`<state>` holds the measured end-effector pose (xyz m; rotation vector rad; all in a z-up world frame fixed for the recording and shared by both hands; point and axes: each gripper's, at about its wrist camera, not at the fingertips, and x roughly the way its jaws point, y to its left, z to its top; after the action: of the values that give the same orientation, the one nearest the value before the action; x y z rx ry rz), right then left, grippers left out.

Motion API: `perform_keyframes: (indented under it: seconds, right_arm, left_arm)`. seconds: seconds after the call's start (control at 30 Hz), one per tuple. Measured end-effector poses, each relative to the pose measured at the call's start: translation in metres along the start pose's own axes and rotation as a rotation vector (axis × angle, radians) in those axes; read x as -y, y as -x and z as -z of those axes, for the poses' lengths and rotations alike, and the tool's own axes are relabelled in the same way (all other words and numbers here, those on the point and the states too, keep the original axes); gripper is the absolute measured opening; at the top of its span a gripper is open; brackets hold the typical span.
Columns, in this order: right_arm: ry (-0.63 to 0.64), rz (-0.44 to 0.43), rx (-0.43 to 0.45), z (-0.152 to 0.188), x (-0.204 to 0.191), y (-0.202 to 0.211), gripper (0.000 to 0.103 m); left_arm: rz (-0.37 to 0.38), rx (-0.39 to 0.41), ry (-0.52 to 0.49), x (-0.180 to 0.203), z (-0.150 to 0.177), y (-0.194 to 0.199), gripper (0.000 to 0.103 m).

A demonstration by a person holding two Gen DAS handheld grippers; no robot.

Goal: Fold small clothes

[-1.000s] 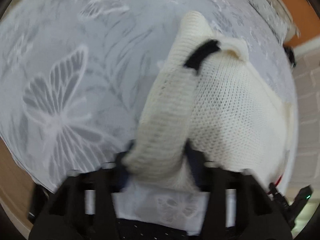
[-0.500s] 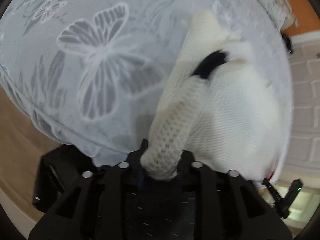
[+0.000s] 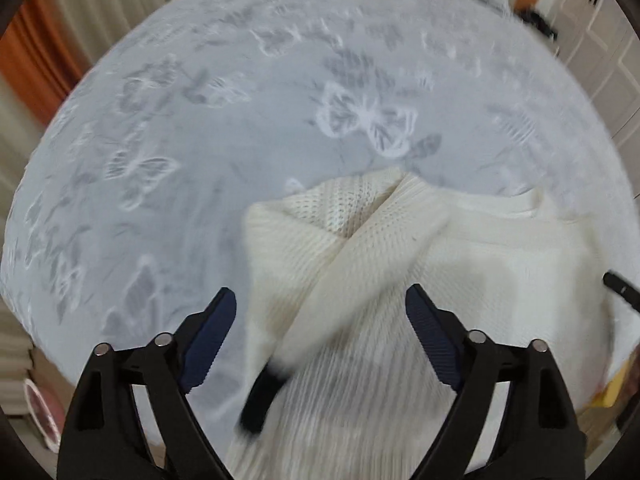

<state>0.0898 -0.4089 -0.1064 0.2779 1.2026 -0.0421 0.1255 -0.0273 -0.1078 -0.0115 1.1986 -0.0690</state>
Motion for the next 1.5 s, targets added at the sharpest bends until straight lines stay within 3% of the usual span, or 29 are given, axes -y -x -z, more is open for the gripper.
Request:
perform_keyframes:
  seconds: [0.03, 0.07, 0.1, 0.23, 0.27, 0.33, 0.4, 0.43, 0.47, 0.5, 0.53, 0.63, 0.67, 0.73, 0.77, 0.9, 0.97, 1.03, 1.13, 1.23, 1.33, 1.37, 1.4, 1.5]
  right_arm:
    - [-0.004, 0.005, -0.006, -0.005, 0.000, -0.010, 0.051]
    - [-0.012, -0.014, -0.023, -0.009, 0.001, -0.019, 0.025]
    - [-0.021, -0.032, -0.030, -0.014, -0.004, -0.025, 0.005]
    - [-0.094, -0.066, 0.100, -0.022, 0.018, 0.008, 0.007]
    - [-0.094, -0.048, 0.070, -0.022, 0.024, 0.001, 0.007]
    - [-0.089, -0.002, -0.033, -0.019, 0.033, -0.021, 0.008]
    - [-0.104, -0.037, 0.008, -0.014, 0.035, -0.009, 0.009]
    - [-0.108, -0.047, 0.023, -0.012, 0.034, -0.003, 0.012]
    - [-0.114, -0.050, 0.038, -0.009, 0.032, 0.004, 0.022]
    - [-0.118, -0.052, 0.032, -0.005, 0.032, 0.005, 0.028]
    - [-0.121, -0.049, 0.022, -0.003, 0.032, 0.004, 0.034]
    - [-0.146, -0.064, -0.007, 0.011, 0.031, 0.005, 0.034]
    - [-0.149, -0.078, -0.001, 0.018, 0.031, 0.005, 0.029]
    - [-0.121, -0.037, -0.006, 0.025, 0.029, -0.003, 0.009]
    - [-0.132, -0.027, -0.004, 0.028, 0.035, -0.006, 0.008]
    - [-0.235, -0.065, -0.007, 0.026, 0.049, -0.009, 0.009]
    - [-0.183, -0.015, 0.023, 0.020, 0.034, 0.011, 0.012]
    - [-0.106, 0.032, 0.091, 0.016, 0.015, 0.034, 0.018]
    - [-0.040, -0.010, 0.134, -0.003, -0.012, 0.050, 0.018]
    - [0.010, -0.033, 0.083, -0.027, -0.031, 0.026, 0.018]
    - [0.012, 0.030, 0.005, -0.041, -0.024, -0.012, 0.017]
    - [0.002, 0.099, -0.034, -0.042, -0.013, -0.028, 0.004]
    - [-0.016, 0.117, -0.059, -0.042, 0.000, -0.038, 0.000]
    - [-0.102, 0.042, -0.022, -0.041, 0.017, -0.018, 0.000]
  left_arm:
    - [0.021, -0.018, -0.007, 0.001, -0.002, -0.009, 0.055]
    - [0.053, -0.050, 0.001, 0.004, -0.008, -0.022, 0.027]
    - [0.079, -0.062, 0.028, -0.001, -0.012, -0.026, 0.013]
    - [0.160, -0.023, 0.277, -0.050, -0.028, -0.019, 0.015]
    - [0.170, -0.044, 0.309, -0.060, -0.029, -0.027, 0.017]
    - [0.155, -0.093, 0.264, -0.060, -0.030, -0.041, 0.018]
    - [0.152, -0.073, 0.229, -0.052, -0.032, -0.028, 0.023]
    - [0.161, -0.055, 0.229, -0.051, -0.032, -0.019, 0.032]
    - [0.163, -0.018, 0.229, -0.048, -0.030, -0.005, 0.060]
    - [0.142, 0.017, 0.222, -0.046, -0.026, 0.004, 0.077]
    - [0.121, 0.035, 0.212, -0.044, -0.024, 0.010, 0.077]
    - [0.099, 0.014, 0.175, -0.044, -0.008, 0.011, 0.077]
    - [0.096, -0.007, 0.184, -0.048, 0.001, 0.007, 0.074]
    - [0.087, -0.052, 0.187, -0.055, 0.018, -0.005, 0.050]
    - [0.068, -0.088, 0.197, -0.058, 0.025, -0.015, 0.038]
    - [0.085, -0.088, 0.278, -0.069, 0.034, -0.017, 0.039]
    - [0.066, -0.066, 0.251, -0.061, 0.026, 0.005, 0.037]
    - [0.100, 0.001, 0.234, -0.055, 0.016, 0.031, 0.043]
    - [0.136, 0.078, 0.201, -0.039, -0.006, 0.055, 0.052]
    - [0.155, 0.050, 0.169, -0.015, -0.030, 0.032, 0.053]
    - [0.050, -0.025, 0.163, -0.013, -0.038, -0.016, 0.053]
    - [0.006, -0.071, 0.186, -0.020, -0.038, -0.036, 0.053]
    - [-0.002, -0.100, 0.215, -0.029, -0.035, -0.048, 0.053]
    - [0.019, -0.078, 0.259, -0.047, -0.031, -0.042, 0.053]
